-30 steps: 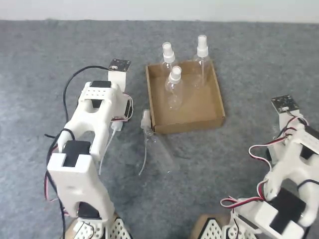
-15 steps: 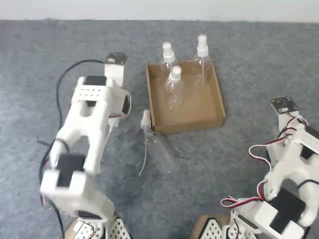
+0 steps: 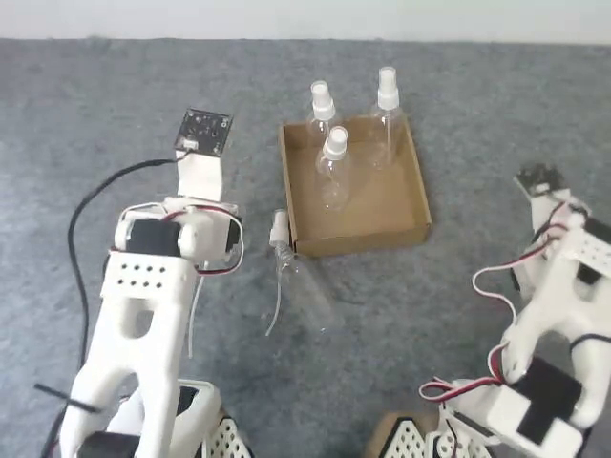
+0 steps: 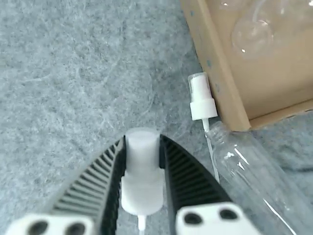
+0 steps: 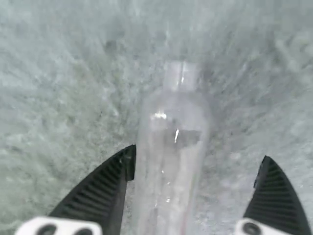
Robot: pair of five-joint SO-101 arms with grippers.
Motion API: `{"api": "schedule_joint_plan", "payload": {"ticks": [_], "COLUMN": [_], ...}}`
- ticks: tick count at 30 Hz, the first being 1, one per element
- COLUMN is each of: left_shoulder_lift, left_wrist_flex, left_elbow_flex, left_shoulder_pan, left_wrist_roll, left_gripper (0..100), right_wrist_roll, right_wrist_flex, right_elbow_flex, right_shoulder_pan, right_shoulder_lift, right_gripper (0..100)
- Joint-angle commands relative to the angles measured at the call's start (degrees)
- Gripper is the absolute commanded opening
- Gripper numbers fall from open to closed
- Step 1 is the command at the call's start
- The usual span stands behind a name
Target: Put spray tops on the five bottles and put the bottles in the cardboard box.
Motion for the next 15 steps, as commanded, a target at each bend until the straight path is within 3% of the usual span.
{"api": "schedule_joint_plan", "payload": {"ticks": [1,15], "left_shoulder_lift": [-3.16,-3.16], "left_wrist_flex": [-2.02,-2.02], "left_elbow_flex": [0.22,0.31], "left_shoulder_pan": [0.44,0.44], "left_wrist_roll": [0.53,0.62], "left_gripper": [1,1], "right_wrist_roll": [-2.99,-2.90], "right_wrist_flex": [2.86,2.59], "right_elbow_flex": [-8.09,-11.78], "right_shoulder_pan": [-1.71,-2.07], "right_shoulder_lift": [1.54,14.90], "right_gripper": [30.3,13.5]}}
